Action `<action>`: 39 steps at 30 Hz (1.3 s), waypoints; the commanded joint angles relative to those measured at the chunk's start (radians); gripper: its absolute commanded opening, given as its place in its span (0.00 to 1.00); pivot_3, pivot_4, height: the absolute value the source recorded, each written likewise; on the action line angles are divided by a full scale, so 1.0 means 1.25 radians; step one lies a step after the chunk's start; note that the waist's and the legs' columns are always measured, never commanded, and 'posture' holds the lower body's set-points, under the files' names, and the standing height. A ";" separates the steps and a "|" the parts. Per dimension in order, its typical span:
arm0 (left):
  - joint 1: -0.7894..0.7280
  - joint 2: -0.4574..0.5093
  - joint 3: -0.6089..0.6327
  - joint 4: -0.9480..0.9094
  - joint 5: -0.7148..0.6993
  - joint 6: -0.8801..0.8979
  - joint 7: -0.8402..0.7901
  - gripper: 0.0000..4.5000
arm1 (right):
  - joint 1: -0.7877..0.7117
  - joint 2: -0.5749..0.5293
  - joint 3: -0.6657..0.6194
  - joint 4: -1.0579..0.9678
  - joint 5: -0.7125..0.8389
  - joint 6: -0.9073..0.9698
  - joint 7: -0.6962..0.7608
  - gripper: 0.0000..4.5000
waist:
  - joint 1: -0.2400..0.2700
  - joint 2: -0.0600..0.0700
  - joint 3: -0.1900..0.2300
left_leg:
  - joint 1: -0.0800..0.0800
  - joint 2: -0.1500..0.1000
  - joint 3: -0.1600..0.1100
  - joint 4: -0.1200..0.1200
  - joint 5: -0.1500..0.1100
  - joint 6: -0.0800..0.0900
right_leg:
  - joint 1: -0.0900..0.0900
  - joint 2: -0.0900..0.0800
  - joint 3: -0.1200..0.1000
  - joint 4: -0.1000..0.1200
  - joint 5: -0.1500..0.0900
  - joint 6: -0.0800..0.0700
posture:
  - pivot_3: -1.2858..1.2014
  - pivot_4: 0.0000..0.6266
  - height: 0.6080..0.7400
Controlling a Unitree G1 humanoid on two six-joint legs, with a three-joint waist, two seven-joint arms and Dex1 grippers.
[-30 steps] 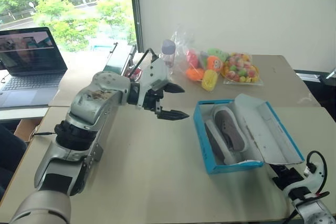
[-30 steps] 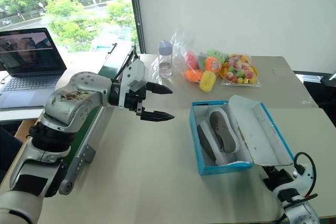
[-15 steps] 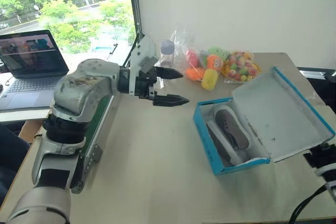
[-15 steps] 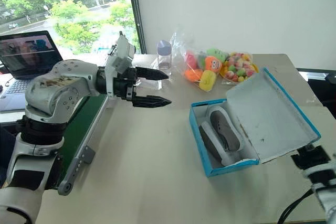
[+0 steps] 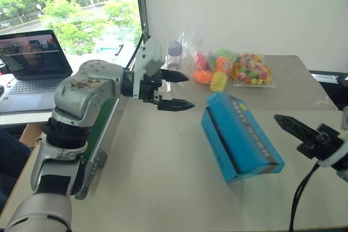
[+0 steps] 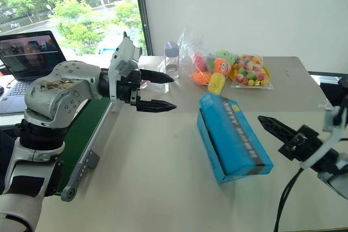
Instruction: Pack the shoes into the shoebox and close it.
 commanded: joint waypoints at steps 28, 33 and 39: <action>0.083 0.048 0.050 -0.125 -0.013 0.037 0.123 1.00 | -0.414 0.154 0.620 0.502 -0.821 -0.278 0.280 0.02 | -0.004 -0.011 -0.009 | 0.012 0.004 -0.003 0.005 -0.005 -0.004 | 0.014 0.001 -0.003 -0.002 0.000 0.001 | 0.52 0.24 1.00; 0.102 0.043 0.062 -0.112 -0.015 0.036 0.139 1.00 | -0.483 0.096 0.494 0.285 -0.685 -0.121 0.310 0.02 | 0.003 -0.009 -0.007 | 0.001 0.001 -0.002 0.004 -0.005 -0.005 | 0.001 -0.002 -0.002 0.002 0.000 0.000 | 0.52 0.24 1.00; 0.161 0.030 0.069 -0.121 0.013 -0.017 0.173 1.00 | -0.532 -0.019 0.460 0.103 -0.629 -0.079 0.378 0.02 | 0.003 -0.002 -0.002 | -0.008 0.002 -0.001 0.004 0.001 -0.001 | -0.009 0.002 -0.003 0.003 0.006 -0.004 | 0.52 0.24 1.00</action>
